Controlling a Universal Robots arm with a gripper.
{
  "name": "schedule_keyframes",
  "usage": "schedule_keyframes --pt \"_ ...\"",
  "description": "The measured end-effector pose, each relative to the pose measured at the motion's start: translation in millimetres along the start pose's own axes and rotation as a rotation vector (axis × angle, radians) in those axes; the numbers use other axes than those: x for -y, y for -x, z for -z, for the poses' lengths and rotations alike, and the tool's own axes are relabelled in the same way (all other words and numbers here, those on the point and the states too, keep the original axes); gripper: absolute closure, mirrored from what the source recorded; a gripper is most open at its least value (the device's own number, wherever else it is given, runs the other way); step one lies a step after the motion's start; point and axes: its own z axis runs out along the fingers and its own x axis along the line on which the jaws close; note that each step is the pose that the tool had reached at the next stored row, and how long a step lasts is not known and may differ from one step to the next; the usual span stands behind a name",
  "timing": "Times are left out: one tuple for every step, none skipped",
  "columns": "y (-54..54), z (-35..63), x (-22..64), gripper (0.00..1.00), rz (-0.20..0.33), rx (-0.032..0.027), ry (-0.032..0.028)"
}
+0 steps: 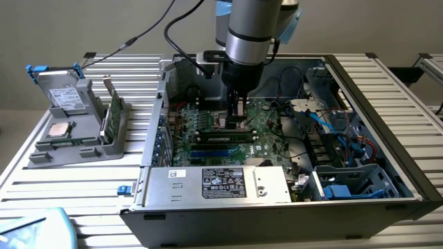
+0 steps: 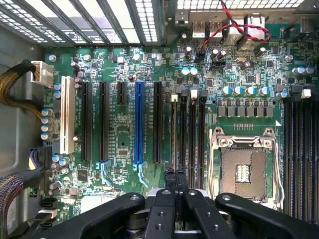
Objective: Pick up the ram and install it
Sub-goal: 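Press down the ram until it locks into place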
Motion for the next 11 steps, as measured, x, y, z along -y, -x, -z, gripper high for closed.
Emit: schedule_keyframes --pt "0.0 0.0 0.0 0.89 0.000 0.0000 0.0000" --pt "0.0 0.0 0.0 0.89 0.000 -0.0001 0.0000" --pt "0.0 0.0 0.0 0.89 0.000 0.0000 0.0000" --pt "0.0 0.0 0.0 0.89 -0.005 0.0004 0.0003" --pt "0.0 -0.3 0.0 0.89 -0.021 0.0020 0.0009" --pt "0.1 -0.6 0.1 0.89 -0.038 0.0035 0.0018" --pt "0.1 -1.1 0.1 0.89 -0.056 0.0051 0.0027" --pt "0.1 -1.8 0.2 0.89 -0.076 0.0069 0.0036" --pt "0.1 -2.5 0.2 0.89 -0.094 0.0086 0.0045" --pt "0.1 -3.2 0.3 0.89 -0.112 0.0103 0.0053" --pt "0.2 -3.9 0.4 0.89 -0.129 0.0120 0.0063"
